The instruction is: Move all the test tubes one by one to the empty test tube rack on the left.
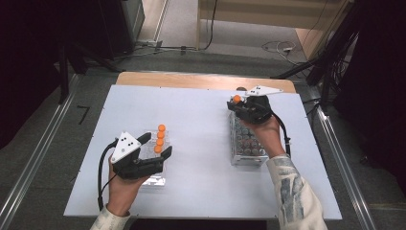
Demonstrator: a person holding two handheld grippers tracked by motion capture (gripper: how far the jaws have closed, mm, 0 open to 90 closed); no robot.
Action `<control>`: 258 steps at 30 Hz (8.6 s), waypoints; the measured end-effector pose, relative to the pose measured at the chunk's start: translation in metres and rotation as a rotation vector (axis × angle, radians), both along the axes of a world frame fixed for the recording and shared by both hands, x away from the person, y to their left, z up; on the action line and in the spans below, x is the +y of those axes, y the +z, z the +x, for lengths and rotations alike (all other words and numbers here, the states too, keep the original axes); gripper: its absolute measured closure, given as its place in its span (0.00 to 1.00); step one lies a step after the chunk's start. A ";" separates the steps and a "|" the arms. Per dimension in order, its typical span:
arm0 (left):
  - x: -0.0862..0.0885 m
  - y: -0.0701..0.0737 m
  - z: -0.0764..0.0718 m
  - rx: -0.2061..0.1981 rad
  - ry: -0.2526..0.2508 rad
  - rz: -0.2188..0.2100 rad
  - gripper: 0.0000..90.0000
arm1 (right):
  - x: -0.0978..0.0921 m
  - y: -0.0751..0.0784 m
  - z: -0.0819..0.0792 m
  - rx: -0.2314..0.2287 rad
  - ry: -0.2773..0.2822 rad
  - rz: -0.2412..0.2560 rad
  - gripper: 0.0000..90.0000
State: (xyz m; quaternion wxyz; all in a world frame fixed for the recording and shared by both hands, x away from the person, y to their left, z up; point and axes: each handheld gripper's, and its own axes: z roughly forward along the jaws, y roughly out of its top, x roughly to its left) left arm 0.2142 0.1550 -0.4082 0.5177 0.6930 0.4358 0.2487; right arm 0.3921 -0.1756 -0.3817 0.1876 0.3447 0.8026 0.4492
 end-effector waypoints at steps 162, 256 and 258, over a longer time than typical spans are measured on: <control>0.021 0.021 -0.028 -0.021 -0.060 -0.094 0.78 | 0.062 -0.064 -0.125 0.129 0.332 0.013 0.32; 0.011 -0.021 -0.022 0.012 -0.017 -0.006 0.64 | 0.063 -0.067 -0.127 0.140 0.338 0.013 0.32; 0.011 -0.020 -0.022 0.011 -0.015 -0.006 0.58 | 0.063 -0.067 -0.127 0.139 0.339 0.014 0.32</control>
